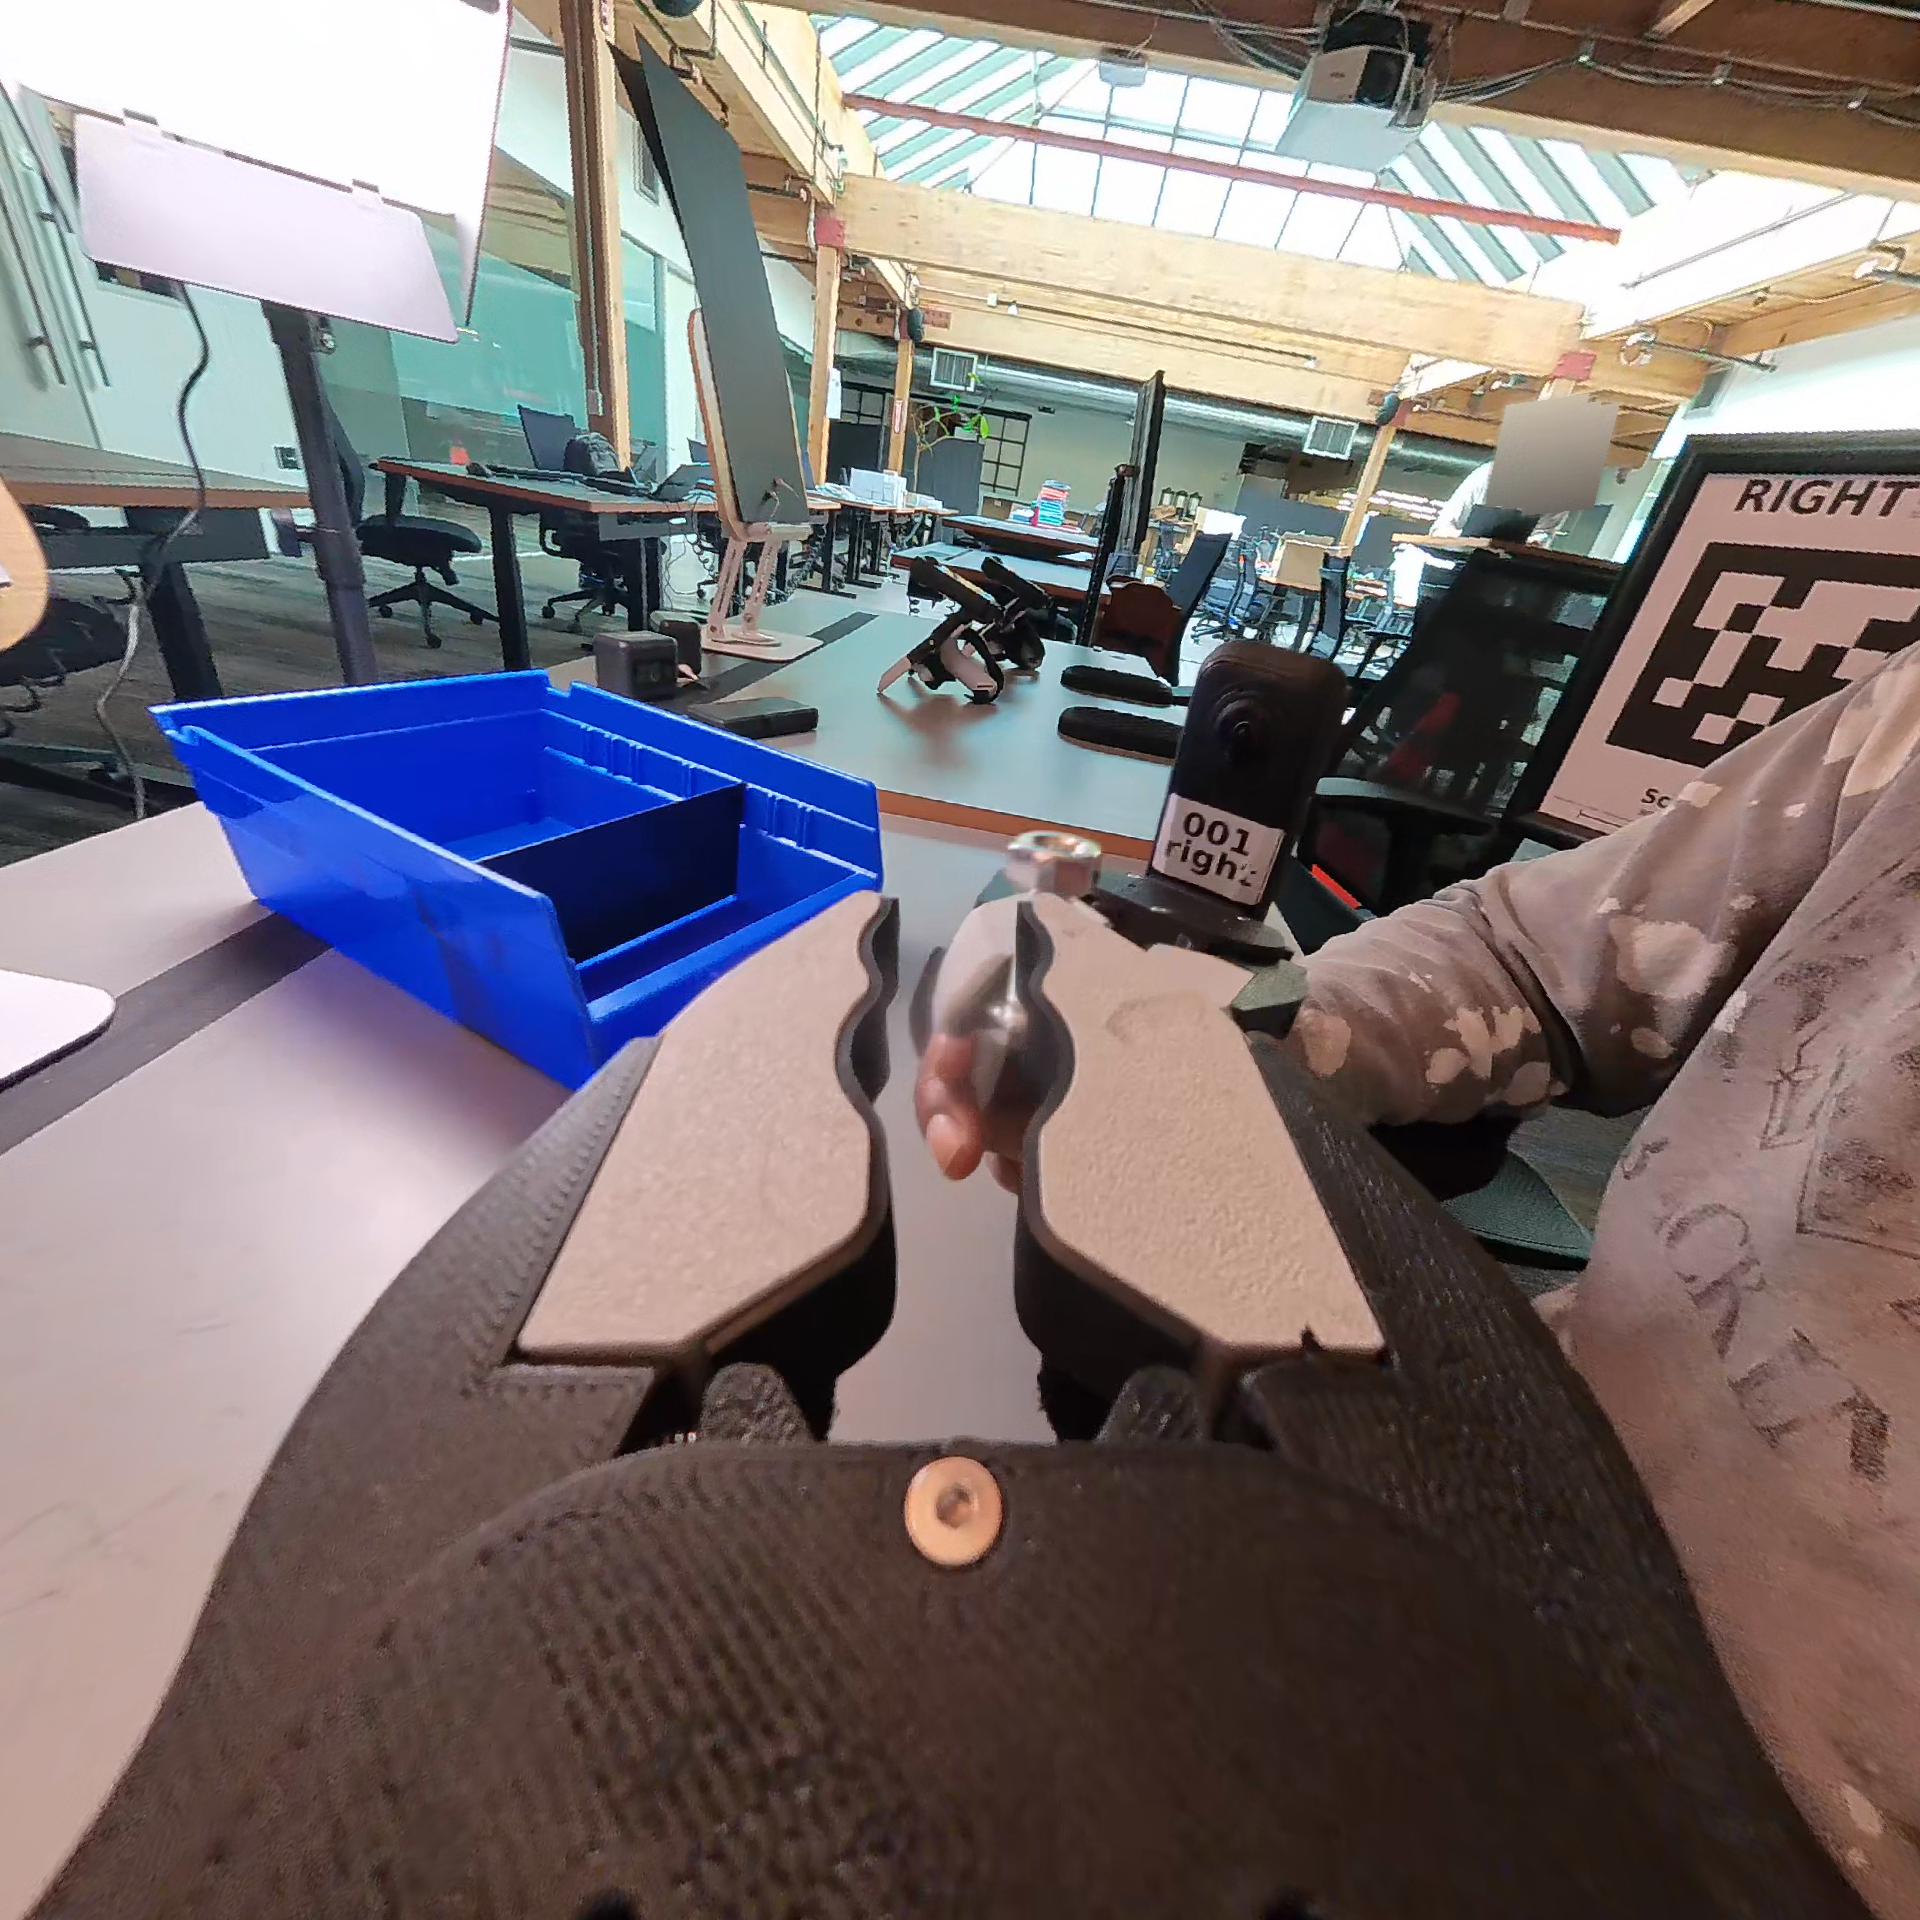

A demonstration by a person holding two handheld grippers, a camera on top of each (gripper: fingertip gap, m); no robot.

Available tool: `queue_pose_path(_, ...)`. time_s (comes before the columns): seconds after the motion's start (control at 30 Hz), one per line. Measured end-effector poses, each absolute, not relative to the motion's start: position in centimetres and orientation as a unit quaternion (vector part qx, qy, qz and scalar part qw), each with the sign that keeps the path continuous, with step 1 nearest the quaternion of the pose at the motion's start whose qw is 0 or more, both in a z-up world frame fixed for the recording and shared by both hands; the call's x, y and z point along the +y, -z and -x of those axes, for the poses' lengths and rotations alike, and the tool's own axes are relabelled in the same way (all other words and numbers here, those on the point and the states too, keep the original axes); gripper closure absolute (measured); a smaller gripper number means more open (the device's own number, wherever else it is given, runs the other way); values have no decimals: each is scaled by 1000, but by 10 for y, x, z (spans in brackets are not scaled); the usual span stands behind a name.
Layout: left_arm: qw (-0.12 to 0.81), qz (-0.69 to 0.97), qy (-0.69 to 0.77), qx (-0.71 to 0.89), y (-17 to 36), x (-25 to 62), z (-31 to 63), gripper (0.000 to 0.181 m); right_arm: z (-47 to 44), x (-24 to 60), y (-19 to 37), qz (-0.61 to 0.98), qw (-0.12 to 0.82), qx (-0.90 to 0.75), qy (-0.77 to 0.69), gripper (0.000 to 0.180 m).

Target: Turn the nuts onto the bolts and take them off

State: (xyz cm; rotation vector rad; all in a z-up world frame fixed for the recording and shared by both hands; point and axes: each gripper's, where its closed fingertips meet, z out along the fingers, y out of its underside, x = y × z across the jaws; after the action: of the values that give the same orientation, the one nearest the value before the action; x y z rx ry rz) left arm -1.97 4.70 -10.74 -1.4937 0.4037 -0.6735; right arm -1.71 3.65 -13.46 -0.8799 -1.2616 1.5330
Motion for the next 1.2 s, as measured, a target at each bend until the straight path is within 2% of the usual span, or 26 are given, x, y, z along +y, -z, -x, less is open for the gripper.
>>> queue_pose_path(0.4,659,651,341,163,105,47,14,151,16,36,134,358,472,-514,-620,162)
queue_pose_path(0.43,663,659,327,141,106,51,23,160,13,36,128,348,471,-507,-632,162)
queue_pose_path(0.5,668,670,292,140,111,54,34,159,8,35,120,338,475,-500,-640,162)
queue_pose_path(0.83,661,645,346,166,104,47,9,153,16,37,132,361,470,-516,-619,162)
queue_pose_path(1.0,664,672,297,138,113,55,32,160,7,40,120,342,463,-492,-653,162)
queue_pose_path(1.2,655,639,367,167,103,44,9,155,10,39,125,346,458,-498,-650,161)
